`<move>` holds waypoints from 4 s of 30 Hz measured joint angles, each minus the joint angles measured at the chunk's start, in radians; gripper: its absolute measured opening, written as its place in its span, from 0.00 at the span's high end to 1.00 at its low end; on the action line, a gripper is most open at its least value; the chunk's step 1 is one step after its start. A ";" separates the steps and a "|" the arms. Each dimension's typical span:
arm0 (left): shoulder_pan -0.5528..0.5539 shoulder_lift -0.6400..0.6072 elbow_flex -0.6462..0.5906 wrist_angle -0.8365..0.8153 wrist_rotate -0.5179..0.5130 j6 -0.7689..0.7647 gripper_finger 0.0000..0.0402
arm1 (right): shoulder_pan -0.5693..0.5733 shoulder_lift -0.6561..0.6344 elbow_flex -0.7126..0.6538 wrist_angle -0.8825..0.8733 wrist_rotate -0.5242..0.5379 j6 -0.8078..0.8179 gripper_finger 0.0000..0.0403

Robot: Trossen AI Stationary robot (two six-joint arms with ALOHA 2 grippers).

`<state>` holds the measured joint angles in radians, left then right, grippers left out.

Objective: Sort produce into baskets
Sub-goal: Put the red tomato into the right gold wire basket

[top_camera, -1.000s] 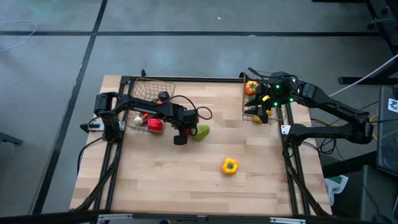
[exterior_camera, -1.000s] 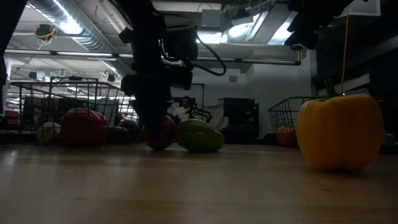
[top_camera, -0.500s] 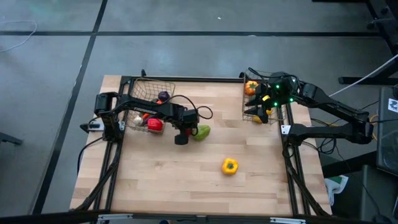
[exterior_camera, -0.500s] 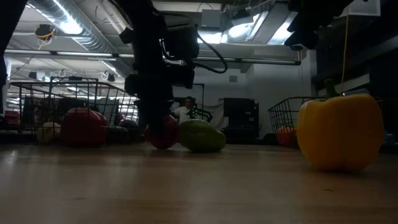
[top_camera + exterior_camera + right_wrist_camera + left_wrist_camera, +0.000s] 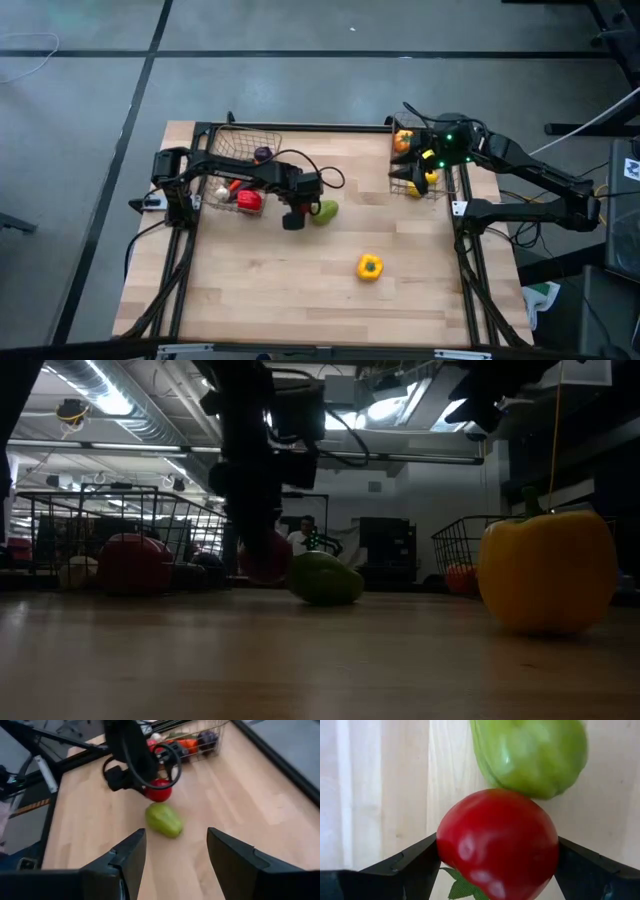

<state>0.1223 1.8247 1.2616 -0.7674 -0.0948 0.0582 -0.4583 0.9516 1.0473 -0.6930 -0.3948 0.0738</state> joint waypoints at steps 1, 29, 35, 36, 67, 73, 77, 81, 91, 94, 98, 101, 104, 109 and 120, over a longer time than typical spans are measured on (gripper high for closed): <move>0.000 -0.001 0.011 -0.009 0.000 0.001 0.18 | 0.000 0.000 0.000 0.007 0.011 0.000 0.48; -0.003 0.001 0.232 0.546 -0.047 0.074 0.18 | 0.000 -0.016 0.000 -0.164 0.896 0.042 0.48; -0.003 0.011 0.232 0.764 -0.048 0.074 0.17 | 0.000 -0.016 0.000 -0.217 0.908 0.087 0.48; -0.003 0.018 0.232 0.814 -0.048 0.074 0.17 | 0.000 -0.016 0.000 -0.217 0.905 0.087 0.48; 0.050 0.548 0.423 1.435 -0.048 0.068 0.17 | 0.000 -0.016 0.000 -0.216 0.824 0.077 0.48; 0.063 0.548 0.423 1.428 -0.048 0.049 0.17 | 0.000 -0.016 0.000 -0.215 0.730 0.077 0.48; 0.063 0.548 0.423 1.430 -0.048 0.020 0.17 | 0.000 -0.016 0.001 -0.215 0.666 0.077 0.48; 0.061 0.548 0.423 1.407 -0.048 0.016 0.17 | 0.000 -0.016 0.001 -0.215 0.645 0.077 0.48; 0.061 0.548 0.423 1.406 -0.048 0.026 0.17 | 0.000 -0.016 0.001 -0.216 0.645 0.034 0.48; 0.061 0.548 0.423 1.406 -0.048 0.026 0.17 | 0.000 -0.016 0.001 -0.216 0.645 0.027 0.48; 0.061 0.548 0.423 1.406 -0.048 0.026 0.17 | 0.000 -0.016 0.001 -0.216 0.637 0.026 0.48; 0.058 0.548 0.423 1.406 -0.047 0.026 0.17 | 0.000 -0.016 0.001 -0.215 0.637 0.026 0.48; 0.054 0.548 0.423 1.405 -0.047 0.028 0.17 | 0.000 -0.016 0.001 -0.216 0.637 0.026 0.48; 0.054 0.548 0.423 1.403 -0.045 0.056 0.17 | 0.000 -0.016 0.001 -0.215 0.637 0.026 0.48; 0.063 0.548 0.423 1.403 0.040 0.003 0.17 | 0.000 -0.015 0.001 -0.216 0.637 0.025 0.48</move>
<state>0.1852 2.3730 1.6844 0.6353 -0.0553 0.0614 -0.4587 0.9362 1.0481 -0.9085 0.2419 0.0990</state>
